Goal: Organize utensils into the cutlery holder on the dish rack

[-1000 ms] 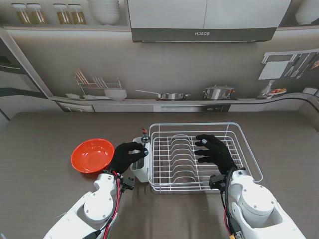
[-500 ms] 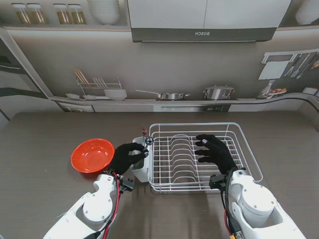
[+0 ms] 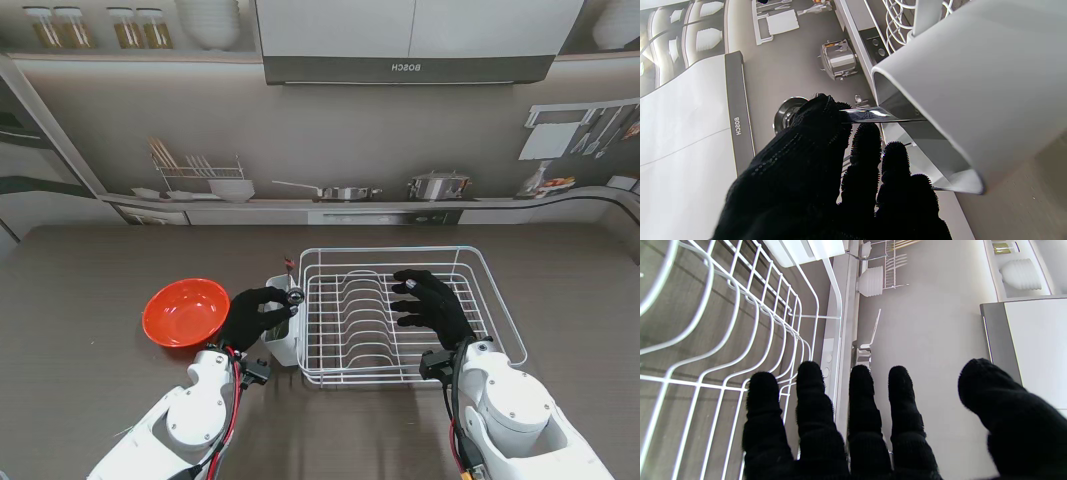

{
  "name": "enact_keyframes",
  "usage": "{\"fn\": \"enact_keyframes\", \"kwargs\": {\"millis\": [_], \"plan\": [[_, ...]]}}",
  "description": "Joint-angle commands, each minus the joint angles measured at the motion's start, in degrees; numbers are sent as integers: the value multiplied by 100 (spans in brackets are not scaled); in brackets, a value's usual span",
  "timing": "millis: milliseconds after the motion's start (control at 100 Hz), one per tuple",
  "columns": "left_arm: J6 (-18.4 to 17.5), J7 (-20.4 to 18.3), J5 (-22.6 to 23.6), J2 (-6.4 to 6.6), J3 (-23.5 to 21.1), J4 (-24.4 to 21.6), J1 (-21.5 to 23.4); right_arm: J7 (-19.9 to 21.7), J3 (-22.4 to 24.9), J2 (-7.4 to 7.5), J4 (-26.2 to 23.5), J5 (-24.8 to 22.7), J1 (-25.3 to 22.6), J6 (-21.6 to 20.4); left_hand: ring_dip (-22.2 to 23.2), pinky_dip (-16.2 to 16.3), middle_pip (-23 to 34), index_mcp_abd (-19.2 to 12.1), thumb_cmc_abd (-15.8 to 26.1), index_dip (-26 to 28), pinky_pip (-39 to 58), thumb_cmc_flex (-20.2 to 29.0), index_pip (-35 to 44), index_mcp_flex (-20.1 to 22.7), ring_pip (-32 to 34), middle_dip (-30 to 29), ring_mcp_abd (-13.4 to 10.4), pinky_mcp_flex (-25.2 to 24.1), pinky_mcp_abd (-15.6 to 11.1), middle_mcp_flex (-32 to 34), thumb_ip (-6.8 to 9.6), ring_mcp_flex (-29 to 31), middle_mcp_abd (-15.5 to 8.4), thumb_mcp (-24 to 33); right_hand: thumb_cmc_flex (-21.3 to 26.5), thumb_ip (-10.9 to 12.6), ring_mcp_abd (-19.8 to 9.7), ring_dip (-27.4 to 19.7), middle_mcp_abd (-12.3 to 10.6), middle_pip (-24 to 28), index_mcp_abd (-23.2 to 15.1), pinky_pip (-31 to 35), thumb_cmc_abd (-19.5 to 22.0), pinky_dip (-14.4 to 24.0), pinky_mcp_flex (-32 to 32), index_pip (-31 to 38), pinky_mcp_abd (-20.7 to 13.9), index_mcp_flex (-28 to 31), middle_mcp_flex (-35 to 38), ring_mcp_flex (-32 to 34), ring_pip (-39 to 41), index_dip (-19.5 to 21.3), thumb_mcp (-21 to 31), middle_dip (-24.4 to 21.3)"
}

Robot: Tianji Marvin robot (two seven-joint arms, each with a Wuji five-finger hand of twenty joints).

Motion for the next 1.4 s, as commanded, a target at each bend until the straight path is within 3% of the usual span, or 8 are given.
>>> {"fn": "enact_keyframes", "kwargs": {"millis": [0,150,200,320,650,940,1260,1390], "plan": [[68,-89,-28,-14,28,130,75,68,-8,-27,-36,8,-33,-10,-49,-22,27,-316,-279,81,-222,10,121,105,-105,103,283,-33,981,-68,16,-50,-126,49,-142,77,20,48,20,-41,-40,10,114,-28,37,-61,132,75,82,183,52,-125,-119,-4],[72,-67,-11,-16,22,123,88,75,-13,-26,-33,10,-32,-12,-57,-44,-26,-240,-277,57,-274,-121,7,-74,-132,-79,292,-36,968,-150,3,-91,-91,-24,-137,79,18,48,23,-46,-33,11,114,-28,38,-64,135,72,70,178,51,-126,-115,-6],[63,-70,1,-11,14,114,95,81,-14,-25,-33,12,-33,-11,-58,-37,53,-166,-270,111,-303,-217,-291,-214,-151,-902,298,-46,976,-218,26,-110,-75,-144,-138,78,19,49,30,-42,-40,11,116,-28,37,-62,136,77,80,182,52,-126,-116,-5],[36,-60,43,-2,-9,76,118,74,-16,-26,-33,9,-32,-15,-60,-22,147,-91,-228,279,-397,-535,-828,-225,-198,-1257,325,-68,1004,-301,-27,-165,-22,-18,-134,79,40,48,31,-40,-35,11,112,-28,39,-59,131,79,90,184,52,-124,-115,-4],[-60,-125,22,21,-52,53,159,73,-18,-26,-29,6,-29,-18,-81,-32,54,-501,-196,425,-599,-919,-1054,-86,-313,-1302,423,-158,1053,-398,-91,-268,120,-51,-132,79,17,49,24,-46,-33,12,113,-29,40,-59,135,79,101,184,51,-125,-108,-7],[-144,-149,-64,19,-78,48,180,73,-20,-26,-28,5,-29,-21,-25,133,-12,-642,156,214,-840,-764,-121,96,-387,-1286,483,-162,1078,-374,150,-287,200,-1109,-135,78,24,49,28,-45,-27,13,114,-30,44,-54,142,90,101,185,53,-123,-105,-7],[-106,-84,-25,13,-104,8,216,82,-25,-25,-27,12,-31,-20,-17,145,-47,-321,342,190,-851,-841,-359,64,-390,-1305,520,-155,1090,-379,181,-298,242,-1125,-135,78,16,49,40,-45,-22,15,111,-31,45,-58,131,94,98,185,54,-124,-105,-7],[-91,-80,41,27,-134,-33,250,74,-24,-26,-27,13,-31,-22,-12,213,-68,30,305,565,-916,-1233,-1128,190,-412,-1351,556,-157,1115,-376,73,-307,275,-438,-135,79,26,50,25,-46,-22,14,109,-31,45,-58,133,96,98,194,58,-124,-105,-8]]}}
